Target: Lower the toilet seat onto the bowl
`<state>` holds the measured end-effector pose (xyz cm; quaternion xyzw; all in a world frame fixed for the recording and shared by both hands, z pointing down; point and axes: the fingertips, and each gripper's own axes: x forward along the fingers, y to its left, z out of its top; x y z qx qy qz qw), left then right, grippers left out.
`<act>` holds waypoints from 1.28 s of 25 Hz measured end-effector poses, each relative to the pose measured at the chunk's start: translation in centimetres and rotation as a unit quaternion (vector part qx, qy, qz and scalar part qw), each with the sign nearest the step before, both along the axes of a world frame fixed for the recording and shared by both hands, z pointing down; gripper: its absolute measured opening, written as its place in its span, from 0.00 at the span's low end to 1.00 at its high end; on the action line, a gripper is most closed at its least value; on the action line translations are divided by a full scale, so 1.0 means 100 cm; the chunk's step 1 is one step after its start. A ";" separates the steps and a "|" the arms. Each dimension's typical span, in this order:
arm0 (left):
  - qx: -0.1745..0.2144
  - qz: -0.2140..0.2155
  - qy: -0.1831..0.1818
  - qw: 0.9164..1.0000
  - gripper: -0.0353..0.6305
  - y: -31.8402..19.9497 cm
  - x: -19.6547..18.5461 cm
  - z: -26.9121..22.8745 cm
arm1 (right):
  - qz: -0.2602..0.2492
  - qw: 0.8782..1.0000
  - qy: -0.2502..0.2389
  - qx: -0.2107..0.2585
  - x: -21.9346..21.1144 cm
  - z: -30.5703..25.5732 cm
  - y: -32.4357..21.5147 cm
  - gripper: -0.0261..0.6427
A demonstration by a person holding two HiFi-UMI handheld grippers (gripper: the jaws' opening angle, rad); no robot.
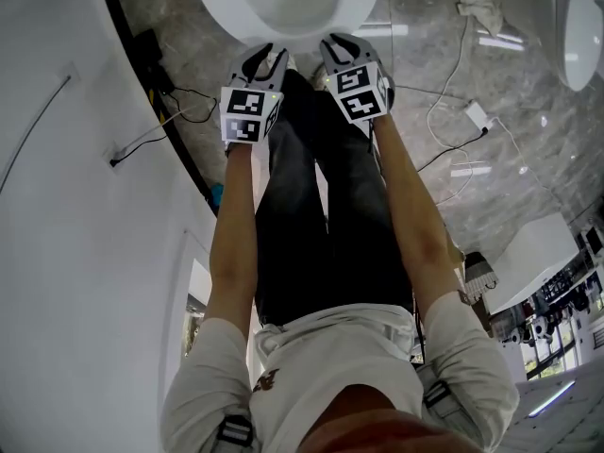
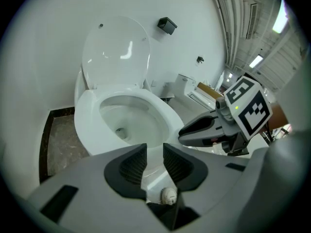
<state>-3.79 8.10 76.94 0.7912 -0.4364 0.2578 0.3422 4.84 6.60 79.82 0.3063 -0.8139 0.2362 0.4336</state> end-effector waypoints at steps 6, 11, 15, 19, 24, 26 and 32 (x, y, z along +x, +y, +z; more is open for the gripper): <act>0.008 -0.003 0.000 1.000 0.23 -0.005 -0.004 -0.013 | 0.002 1.000 0.002 0.004 0.001 -0.011 -0.002 0.16; 0.025 -0.005 0.002 1.000 0.23 -0.015 -0.006 -0.033 | 0.011 1.000 -0.011 0.025 0.005 -0.037 -0.008 0.15; 0.046 -0.007 0.001 0.999 0.20 -0.024 -0.008 -0.056 | 0.004 0.998 -0.044 0.051 -0.002 -0.071 -0.018 0.13; 0.067 -0.005 -0.002 0.998 0.18 -0.036 -0.008 -0.082 | 0.005 0.995 -0.059 0.077 -0.001 -0.101 -0.032 0.11; 0.094 -0.009 -0.009 0.996 0.14 -0.045 -0.011 -0.114 | 0.018 0.991 -0.089 0.103 -0.002 -0.142 -0.043 0.08; 0.102 -0.010 -0.014 0.995 0.13 -0.046 -0.012 -0.126 | 0.019 0.988 -0.101 0.116 -0.004 -0.160 -0.044 0.08; 0.125 -0.015 -0.016 0.992 0.10 -0.047 -0.010 -0.158 | 0.031 0.979 -0.127 0.154 -0.004 -0.203 -0.048 0.07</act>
